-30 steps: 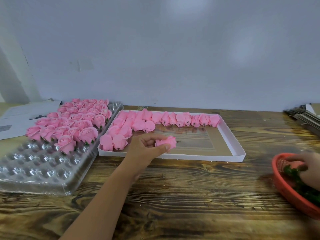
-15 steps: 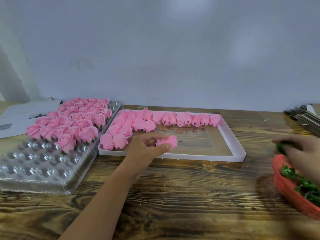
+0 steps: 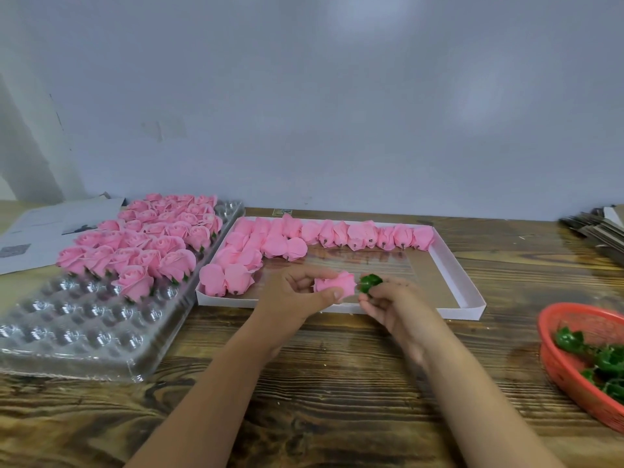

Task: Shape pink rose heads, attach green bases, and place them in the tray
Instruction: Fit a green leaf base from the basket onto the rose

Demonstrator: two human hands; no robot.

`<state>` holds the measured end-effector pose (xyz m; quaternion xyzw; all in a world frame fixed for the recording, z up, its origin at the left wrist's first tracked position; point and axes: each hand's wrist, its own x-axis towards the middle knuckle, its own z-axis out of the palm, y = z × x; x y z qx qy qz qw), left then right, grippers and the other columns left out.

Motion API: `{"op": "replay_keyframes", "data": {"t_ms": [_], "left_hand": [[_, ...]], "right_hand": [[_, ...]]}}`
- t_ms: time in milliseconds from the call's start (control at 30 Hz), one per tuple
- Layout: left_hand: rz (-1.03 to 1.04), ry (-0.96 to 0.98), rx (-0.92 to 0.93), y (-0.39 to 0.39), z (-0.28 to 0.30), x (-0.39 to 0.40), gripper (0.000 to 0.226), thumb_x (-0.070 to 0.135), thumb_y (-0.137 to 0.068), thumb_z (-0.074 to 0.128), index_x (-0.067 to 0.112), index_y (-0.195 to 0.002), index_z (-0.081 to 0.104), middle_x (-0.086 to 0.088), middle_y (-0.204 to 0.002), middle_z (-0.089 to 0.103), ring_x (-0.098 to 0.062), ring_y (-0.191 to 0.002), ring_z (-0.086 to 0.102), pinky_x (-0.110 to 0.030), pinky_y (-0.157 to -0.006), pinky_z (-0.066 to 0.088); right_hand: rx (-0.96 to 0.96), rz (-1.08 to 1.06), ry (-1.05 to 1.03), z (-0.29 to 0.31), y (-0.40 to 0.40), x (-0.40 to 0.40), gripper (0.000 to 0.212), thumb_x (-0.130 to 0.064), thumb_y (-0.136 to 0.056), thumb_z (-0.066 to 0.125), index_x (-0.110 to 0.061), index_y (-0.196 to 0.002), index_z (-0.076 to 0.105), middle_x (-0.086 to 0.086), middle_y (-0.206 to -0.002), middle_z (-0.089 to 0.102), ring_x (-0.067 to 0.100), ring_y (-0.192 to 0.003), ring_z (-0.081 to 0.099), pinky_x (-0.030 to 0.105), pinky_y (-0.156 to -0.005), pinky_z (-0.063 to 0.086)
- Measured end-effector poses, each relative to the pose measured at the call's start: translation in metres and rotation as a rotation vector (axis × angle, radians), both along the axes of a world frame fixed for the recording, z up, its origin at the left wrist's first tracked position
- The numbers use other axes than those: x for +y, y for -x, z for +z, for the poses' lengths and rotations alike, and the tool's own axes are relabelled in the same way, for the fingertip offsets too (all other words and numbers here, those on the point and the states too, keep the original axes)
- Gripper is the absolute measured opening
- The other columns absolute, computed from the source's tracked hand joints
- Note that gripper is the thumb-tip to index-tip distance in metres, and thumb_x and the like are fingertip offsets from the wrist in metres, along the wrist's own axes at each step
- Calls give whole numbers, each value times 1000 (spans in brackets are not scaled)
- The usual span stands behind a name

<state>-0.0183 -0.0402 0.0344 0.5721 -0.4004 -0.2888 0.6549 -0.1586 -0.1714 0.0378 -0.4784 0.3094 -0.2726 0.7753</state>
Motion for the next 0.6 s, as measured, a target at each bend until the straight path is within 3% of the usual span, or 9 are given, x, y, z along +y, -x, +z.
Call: {"op": "replay_keyframes", "data": {"t_ms": [167,333,600], "left_hand": [[-25,-17,-39,3,-3,-3,26,16,-81,85,30,-101,80,2,-101,79,-15,-96,75,-21,-80,57],[-59,-5,-47,6,-3,-2,27,9,-82,83,27,-101,80,1,-100,79,-14,-95,75,-18,-78,57],[-24,-28,-71,4,-5,-3,27,9,-81,83,25,-103,80,3,-101,79,-13,-97,75,-20,-81,58]], "right_hand": [[-132,13,-109,-1,5,4,17,6,-95,46,5,-91,62,12,-78,73,16,-70,72,26,-70,62],[-197,94,-173,-1,6,10,23,-8,-99,45,6,-105,63,22,-97,73,24,-82,73,27,-69,61],[-190,108,-125,-6,5,14,26,-6,-101,45,5,-112,66,23,-107,73,23,-89,74,25,-71,59]]}}
